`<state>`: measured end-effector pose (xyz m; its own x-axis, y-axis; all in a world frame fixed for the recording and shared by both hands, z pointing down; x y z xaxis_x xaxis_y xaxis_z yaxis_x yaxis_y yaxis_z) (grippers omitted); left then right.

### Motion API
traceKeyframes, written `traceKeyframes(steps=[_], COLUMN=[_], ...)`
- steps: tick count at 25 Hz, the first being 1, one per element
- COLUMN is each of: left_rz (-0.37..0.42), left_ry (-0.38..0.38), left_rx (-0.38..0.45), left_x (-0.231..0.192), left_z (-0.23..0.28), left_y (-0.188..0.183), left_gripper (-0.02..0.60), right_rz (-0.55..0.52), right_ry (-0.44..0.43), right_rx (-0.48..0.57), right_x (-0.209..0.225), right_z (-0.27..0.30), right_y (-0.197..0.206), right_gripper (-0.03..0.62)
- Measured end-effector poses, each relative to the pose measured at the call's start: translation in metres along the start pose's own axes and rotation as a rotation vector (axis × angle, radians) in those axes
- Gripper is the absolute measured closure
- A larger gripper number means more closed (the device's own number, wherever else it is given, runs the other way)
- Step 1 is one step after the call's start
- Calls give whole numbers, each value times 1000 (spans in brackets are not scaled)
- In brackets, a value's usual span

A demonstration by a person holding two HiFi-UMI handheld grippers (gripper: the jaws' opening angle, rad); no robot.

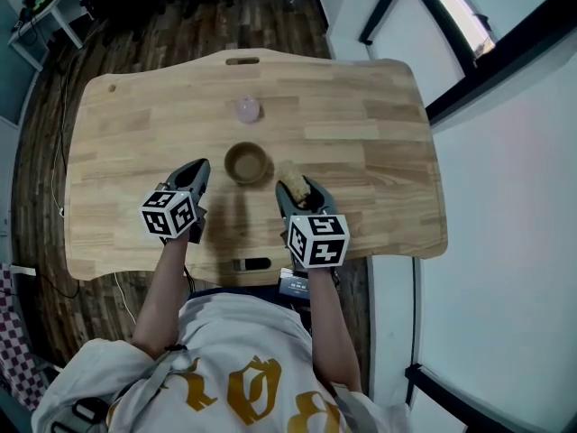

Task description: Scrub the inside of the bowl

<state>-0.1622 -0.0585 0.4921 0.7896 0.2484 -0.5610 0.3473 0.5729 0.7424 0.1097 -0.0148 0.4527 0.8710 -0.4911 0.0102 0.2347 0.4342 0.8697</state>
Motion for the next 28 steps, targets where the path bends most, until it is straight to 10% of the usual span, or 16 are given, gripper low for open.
traceKeyframes(steps=[28], left_rz=[-93], left_ry=[-76], left_rx=[-322], left_x=[-44], left_z=[78], left_y=[15], left_gripper=[511], right_rz=[-15], right_ry=[-145], right_rx=[-136], right_x=[9], right_z=[100], right_y=[14], right_gripper=[396])
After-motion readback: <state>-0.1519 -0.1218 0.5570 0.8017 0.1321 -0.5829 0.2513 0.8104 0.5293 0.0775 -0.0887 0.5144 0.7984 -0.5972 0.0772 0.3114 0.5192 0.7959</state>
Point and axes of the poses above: the fingertips, and each gripper's own axes: z forward along the fingers, x to its right, y out of its underside, the point moved 8 cm from there along -z, backward along the fingers, and after that the axes turned 15 degrees about -z, right-handed, at the moved point
